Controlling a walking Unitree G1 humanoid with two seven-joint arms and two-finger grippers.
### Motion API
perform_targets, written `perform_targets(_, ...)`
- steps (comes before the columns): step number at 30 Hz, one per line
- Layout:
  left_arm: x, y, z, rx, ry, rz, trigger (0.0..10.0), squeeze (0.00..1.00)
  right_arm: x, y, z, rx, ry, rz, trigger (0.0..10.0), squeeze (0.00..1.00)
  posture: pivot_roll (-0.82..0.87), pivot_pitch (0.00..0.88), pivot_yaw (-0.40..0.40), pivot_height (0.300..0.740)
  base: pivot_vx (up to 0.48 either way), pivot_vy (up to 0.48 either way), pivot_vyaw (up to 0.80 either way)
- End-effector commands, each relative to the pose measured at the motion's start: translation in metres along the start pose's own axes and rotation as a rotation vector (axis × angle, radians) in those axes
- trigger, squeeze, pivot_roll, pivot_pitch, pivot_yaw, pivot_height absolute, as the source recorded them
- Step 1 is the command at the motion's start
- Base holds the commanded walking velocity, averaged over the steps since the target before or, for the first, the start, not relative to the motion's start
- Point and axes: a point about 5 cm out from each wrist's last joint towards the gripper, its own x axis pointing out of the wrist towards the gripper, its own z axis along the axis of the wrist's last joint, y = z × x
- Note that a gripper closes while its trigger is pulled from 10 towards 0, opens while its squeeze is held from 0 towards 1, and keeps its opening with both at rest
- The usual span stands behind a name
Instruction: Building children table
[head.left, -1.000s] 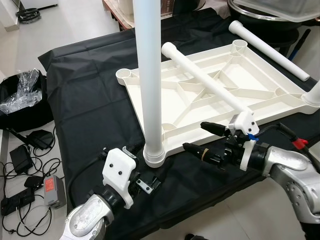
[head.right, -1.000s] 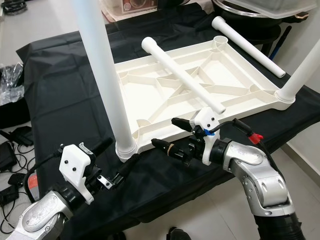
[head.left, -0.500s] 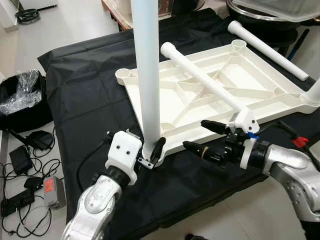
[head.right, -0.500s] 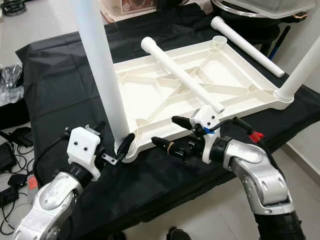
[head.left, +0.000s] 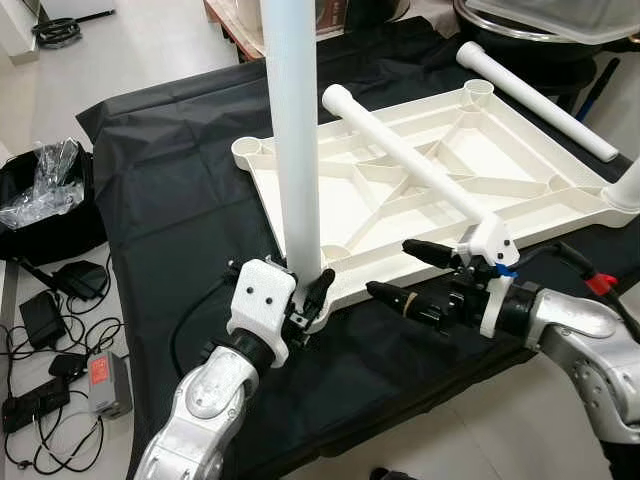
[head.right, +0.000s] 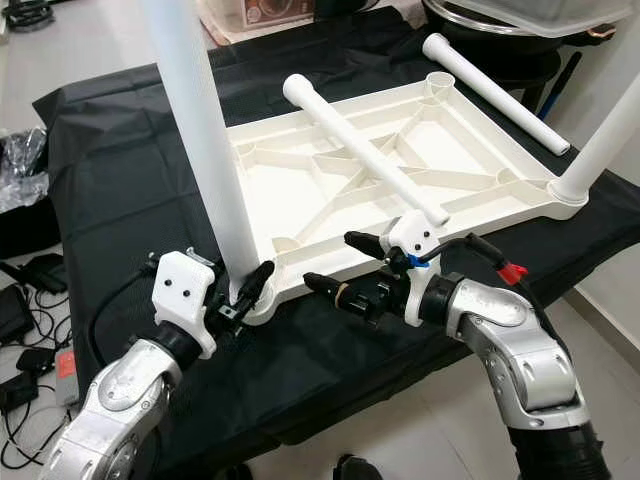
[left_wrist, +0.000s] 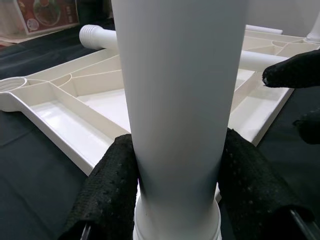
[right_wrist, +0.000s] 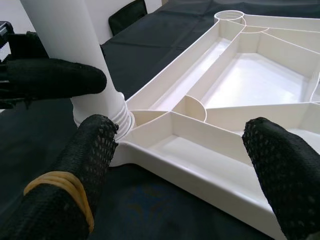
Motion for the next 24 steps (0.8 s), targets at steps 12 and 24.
perform_targets(12, -0.004, 0.033, 0.004, -0.103, -0.101, -0.279, 0.0, 0.00, 0.001, 0.004, -0.001, -0.008, 0.007, 0.023, 10.0, 0.00, -0.04, 0.180, 0.017, 0.740, 0.000, 0.000, 0.00)
perform_targets(24, -0.002, 0.020, 0.011, -0.246, -0.124, -0.761, 0.5, 0.00, -0.002, 0.006, 0.000, -0.009, 0.012, 0.030, 10.0, 0.00, -0.07, 0.182, 0.022, 0.740, 0.000, 0.000, 0.00)
